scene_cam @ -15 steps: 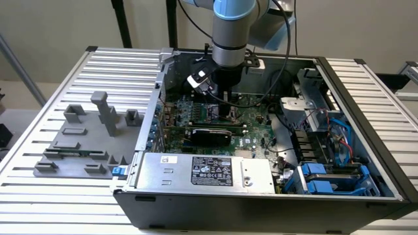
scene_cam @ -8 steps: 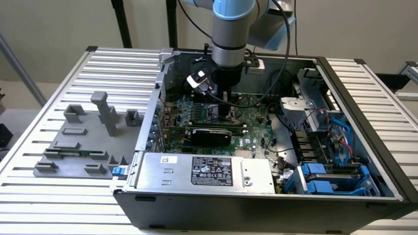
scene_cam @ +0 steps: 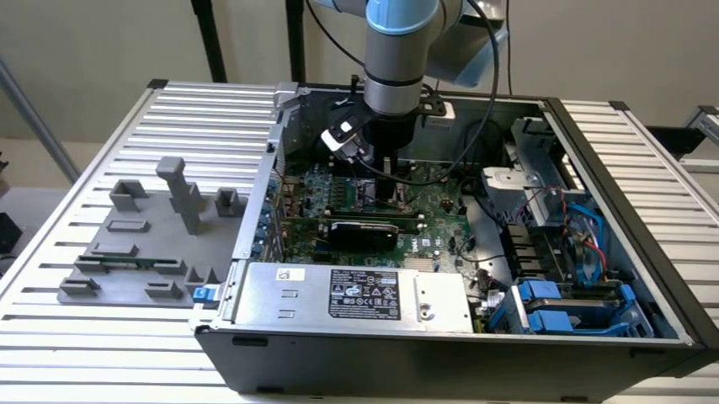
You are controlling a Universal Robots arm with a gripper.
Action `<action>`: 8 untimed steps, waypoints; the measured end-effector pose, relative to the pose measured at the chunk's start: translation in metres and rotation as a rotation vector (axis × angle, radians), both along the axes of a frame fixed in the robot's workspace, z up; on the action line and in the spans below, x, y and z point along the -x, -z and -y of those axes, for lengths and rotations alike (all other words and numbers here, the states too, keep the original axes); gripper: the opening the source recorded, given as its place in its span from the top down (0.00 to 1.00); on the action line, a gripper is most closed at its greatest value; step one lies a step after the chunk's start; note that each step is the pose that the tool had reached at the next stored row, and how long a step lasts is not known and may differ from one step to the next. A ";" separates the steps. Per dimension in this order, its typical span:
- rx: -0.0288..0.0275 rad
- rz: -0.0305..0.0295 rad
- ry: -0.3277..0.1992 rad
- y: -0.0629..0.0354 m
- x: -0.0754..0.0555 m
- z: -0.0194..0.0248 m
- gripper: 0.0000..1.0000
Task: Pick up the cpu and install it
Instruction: 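Place the cpu into insertion slot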
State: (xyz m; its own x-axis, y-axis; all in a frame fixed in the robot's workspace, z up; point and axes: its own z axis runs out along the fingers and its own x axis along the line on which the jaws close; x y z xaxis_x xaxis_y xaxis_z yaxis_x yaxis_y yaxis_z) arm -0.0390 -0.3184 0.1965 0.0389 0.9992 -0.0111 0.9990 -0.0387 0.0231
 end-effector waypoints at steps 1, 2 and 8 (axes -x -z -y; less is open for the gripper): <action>0.0000 0.0000 0.000 0.0000 0.000 0.0000 0.45; 0.0000 0.0000 0.000 0.0000 0.000 0.0000 0.45; -0.0010 0.0007 0.000 0.0004 0.000 -0.0002 0.44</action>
